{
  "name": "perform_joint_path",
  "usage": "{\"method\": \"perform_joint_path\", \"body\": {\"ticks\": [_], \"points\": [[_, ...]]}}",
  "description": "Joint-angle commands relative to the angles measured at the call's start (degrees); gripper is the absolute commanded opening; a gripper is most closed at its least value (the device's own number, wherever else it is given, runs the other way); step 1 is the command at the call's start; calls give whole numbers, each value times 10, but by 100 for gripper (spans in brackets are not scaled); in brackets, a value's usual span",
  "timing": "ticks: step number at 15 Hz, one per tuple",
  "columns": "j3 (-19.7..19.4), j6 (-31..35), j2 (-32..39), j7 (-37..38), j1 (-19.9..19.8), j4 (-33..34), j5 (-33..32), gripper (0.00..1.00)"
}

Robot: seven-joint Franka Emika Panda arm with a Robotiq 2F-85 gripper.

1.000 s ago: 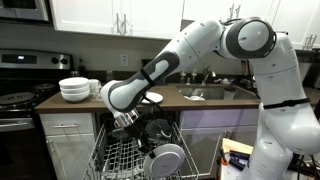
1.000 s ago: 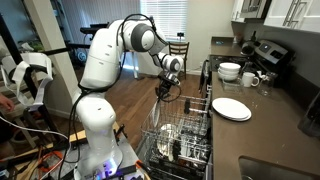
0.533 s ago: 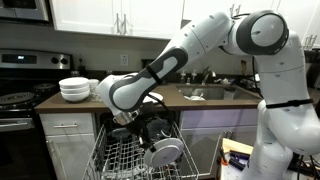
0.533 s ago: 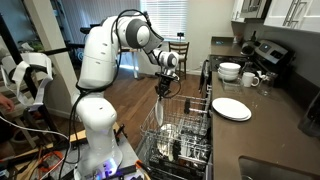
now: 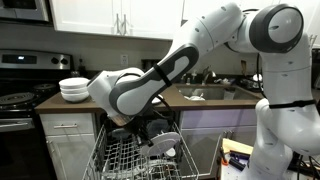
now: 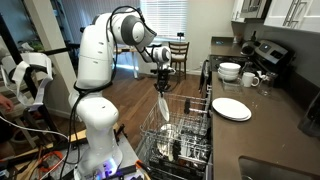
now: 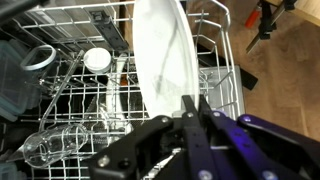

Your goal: Remove the plate from the dishwasher and put it on the top of the white plate

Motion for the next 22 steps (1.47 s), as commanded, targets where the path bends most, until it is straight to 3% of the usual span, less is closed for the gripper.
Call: {"method": "perform_joint_path", "body": {"ticks": [1,5,15,17,22], "points": [[0,4,-32,34,13,-23,-50,3],[-1,23,-47,49,15,-40,-96,3],[3,44,-33,34,6,-36,-80,6],[2,40,-30,37,8,-33,-85,2],[0,5,-10,61,36,-4,-162,2]]}}
